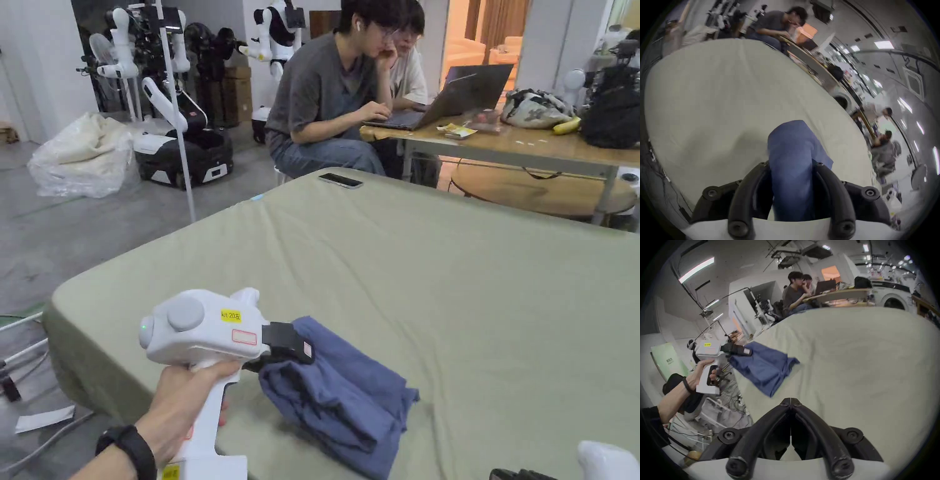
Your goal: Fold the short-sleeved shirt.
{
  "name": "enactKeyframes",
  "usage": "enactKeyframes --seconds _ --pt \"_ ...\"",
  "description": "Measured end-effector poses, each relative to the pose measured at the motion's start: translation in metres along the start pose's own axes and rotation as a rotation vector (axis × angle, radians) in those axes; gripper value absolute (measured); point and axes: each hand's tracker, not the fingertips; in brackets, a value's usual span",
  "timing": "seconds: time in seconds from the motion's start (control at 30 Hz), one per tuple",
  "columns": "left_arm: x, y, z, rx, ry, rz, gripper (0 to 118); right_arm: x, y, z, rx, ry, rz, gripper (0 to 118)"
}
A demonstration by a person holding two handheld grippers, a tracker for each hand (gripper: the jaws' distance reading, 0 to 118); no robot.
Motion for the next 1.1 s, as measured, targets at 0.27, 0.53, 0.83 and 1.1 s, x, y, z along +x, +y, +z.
enactKeyframes --seconds 0.27,0.53,0.83,1.1 --pt "-0.005 0.018 -0.021 0.023 0.199 -0.144 51 0.010 0.010 -0.010 -0.013 0.005 -0.033 0" --pt "0.087 -0.004 0.057 0.416 0.201 -0.307 50 0.057 0.007 0.080 0.092 -0.242 -0.042 0" --pt "0.243 -0.089 0.101 0.573 -0.046 -0.633 22 0.060 0.002 0.198 0.338 -0.395 -0.067 0" --pt "0.302 -0.184 0.057 0.641 -0.129 -0.733 0 0.041 -0.004 0.230 0.439 -0.762 0.196 0"
